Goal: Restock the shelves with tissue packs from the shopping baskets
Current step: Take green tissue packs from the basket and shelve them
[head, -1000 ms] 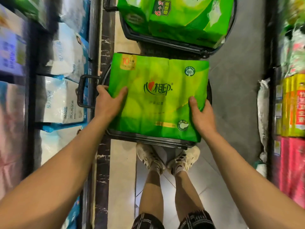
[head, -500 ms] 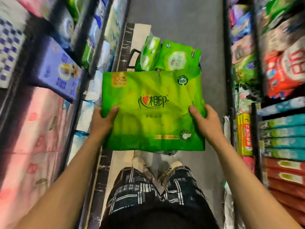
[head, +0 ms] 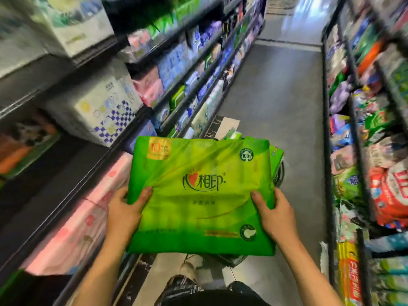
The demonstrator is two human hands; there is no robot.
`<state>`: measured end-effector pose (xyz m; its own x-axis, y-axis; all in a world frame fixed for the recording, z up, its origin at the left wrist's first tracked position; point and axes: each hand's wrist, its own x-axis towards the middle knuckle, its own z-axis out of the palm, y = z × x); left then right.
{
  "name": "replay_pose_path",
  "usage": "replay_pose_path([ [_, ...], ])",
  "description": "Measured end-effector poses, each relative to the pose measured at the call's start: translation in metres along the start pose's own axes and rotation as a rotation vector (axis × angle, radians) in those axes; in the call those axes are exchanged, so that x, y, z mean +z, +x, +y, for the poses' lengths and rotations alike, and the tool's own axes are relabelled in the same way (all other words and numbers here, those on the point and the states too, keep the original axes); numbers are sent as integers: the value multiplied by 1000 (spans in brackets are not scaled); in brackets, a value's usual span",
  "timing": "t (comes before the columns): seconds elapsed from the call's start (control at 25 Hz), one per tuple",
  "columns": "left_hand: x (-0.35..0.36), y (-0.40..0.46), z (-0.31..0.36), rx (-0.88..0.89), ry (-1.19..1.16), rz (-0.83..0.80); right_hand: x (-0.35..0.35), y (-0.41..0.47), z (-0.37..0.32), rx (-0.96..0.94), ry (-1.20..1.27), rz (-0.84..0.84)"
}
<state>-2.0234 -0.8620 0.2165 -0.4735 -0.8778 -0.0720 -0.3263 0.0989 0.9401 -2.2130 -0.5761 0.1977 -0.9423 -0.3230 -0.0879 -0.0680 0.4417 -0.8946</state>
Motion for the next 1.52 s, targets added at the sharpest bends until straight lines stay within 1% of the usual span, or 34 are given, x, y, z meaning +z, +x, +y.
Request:
replay_pose_path([
  [0.16,-31,-61,8,-12,10,214,3,5,-11,-98,52,-149],
  [0.32,-90,-126,-1,-84,-50,409,35,-15,-42,-250,53,-311],
  [0.4,-131,-162,-9,-88,-33,557,62,-37,-67,-325,63,-432],
  [0.48,-173,-200,-15,-103,-43,703,92,-66,-93,-419,64,-562],
  [0.6,-236,-257,-24,-94,-48,888,140,-125,-135,-509,68,-715],
  [0.76,-319,-323,-43,-65,-51,1046,197,-208,-179,-630,140,-832],
  [0.88,-385,-356,-56,-60,-77,1155,240,-270,-211,-689,183,-898],
  [1.04,-462,-362,-55,-6,-68,1238,279,-319,-263,-755,234,-972],
  [1.12,-497,-351,-47,44,-28,1256,297,-329,-291,-788,271,-955],
  [1.32,-561,-291,-9,168,60,1270,351,-319,-375,-877,413,-918],
  [1.52,-604,-243,19,277,129,1350,402,-306,-446,-979,509,-908],
])
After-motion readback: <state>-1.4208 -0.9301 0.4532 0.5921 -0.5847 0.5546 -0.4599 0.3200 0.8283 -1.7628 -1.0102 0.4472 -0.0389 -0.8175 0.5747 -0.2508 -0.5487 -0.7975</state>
